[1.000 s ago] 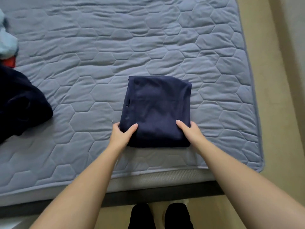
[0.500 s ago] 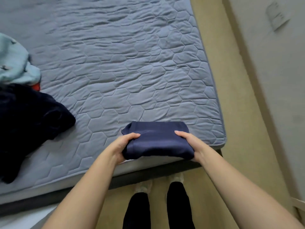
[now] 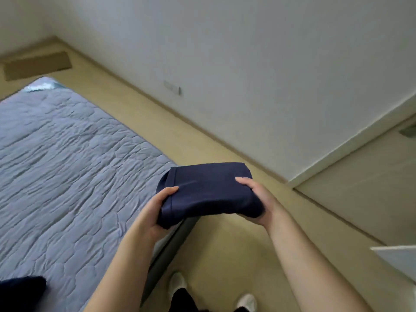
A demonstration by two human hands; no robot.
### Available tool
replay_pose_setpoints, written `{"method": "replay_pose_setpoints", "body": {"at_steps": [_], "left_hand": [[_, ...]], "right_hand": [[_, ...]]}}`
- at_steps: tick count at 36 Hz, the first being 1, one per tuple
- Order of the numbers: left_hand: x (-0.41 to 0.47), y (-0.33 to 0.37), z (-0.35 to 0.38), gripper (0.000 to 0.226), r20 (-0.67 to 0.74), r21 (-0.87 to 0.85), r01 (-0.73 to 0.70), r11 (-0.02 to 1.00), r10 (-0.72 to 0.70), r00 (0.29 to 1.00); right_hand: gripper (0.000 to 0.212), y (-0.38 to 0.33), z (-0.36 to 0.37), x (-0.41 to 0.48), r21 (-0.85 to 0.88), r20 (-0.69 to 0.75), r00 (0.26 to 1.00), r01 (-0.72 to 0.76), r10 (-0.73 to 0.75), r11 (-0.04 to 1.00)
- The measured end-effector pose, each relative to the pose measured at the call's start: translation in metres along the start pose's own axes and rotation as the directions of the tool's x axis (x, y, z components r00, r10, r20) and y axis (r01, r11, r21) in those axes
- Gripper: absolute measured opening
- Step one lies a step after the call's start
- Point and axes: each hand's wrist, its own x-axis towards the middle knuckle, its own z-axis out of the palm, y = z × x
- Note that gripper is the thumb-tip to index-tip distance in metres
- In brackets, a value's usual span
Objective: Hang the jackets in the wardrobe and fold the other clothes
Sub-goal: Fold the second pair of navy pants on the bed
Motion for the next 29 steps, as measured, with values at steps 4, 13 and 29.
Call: {"method": "replay_pose_setpoints", "body": {"at_steps": [4,13,29], "left_hand": [[0.003,-0.025,0.105,0.043,0.169,0.171,-0.017,0.985,-0.012,0.985],[0.010,-0.185,0.332,0.021,0.431,0.406,-0.053,0.912,-0.140,0.892],[-0.005,-0.444,0.652,0.040,0.606,0.712,-0.094,0.696,-0.541,0.583]], "right_hand": [[0.027,-0.022,-0.083,-0.067,0.130,-0.110,0.973,0.215,-0.202,0.968],[0.023,-0.030,-0.295,-0.229,0.278,-0.401,0.818,0.537,-0.412,0.796],[0.046,-0.033,-0.579,-0.432,0.139,-0.843,0.377,0.841,-0.383,0.522]]}}
